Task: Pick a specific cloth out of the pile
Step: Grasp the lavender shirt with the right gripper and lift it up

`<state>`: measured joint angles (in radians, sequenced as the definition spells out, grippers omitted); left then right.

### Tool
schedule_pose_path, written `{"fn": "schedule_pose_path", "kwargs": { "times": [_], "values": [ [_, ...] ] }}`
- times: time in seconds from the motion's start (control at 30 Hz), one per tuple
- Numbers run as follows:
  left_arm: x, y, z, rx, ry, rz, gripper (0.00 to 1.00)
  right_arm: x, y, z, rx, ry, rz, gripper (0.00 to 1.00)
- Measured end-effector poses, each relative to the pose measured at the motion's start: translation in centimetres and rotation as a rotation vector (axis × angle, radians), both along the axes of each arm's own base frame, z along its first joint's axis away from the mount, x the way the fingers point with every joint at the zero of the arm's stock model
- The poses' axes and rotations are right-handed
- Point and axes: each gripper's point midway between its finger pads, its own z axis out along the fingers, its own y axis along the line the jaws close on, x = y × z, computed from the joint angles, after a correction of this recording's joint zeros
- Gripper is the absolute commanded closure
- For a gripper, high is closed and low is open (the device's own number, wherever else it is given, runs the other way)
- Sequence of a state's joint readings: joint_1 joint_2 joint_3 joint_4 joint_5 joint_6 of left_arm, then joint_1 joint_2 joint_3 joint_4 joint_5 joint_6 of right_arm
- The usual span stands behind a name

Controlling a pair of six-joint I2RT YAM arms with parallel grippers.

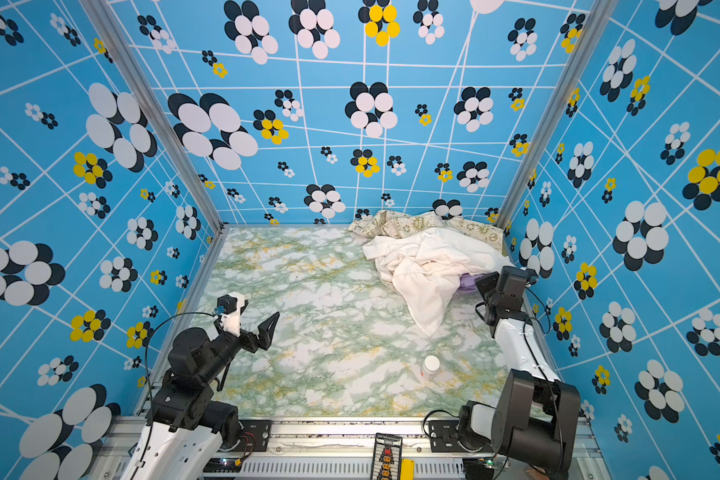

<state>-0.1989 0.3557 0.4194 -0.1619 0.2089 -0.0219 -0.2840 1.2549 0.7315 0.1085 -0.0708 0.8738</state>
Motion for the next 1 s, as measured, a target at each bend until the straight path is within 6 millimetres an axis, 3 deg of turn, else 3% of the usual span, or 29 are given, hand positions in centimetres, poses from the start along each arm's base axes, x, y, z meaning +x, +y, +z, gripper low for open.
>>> {"fn": "schedule_pose_path", "kwargs": {
  "times": [0.23, 1.0],
  "values": [
    [-0.1, -0.1, 0.1, 0.000, -0.004, -0.006, 0.01, 0.7, 0.1, 5.5, -0.006, -0.122, 0.007, 1.00],
    [-0.1, -0.1, 0.0, 0.009, -0.004, -0.003, 0.01, 1.2, 1.3, 17.5, -0.028, -0.370, 0.054, 1.00]
  ]
}}
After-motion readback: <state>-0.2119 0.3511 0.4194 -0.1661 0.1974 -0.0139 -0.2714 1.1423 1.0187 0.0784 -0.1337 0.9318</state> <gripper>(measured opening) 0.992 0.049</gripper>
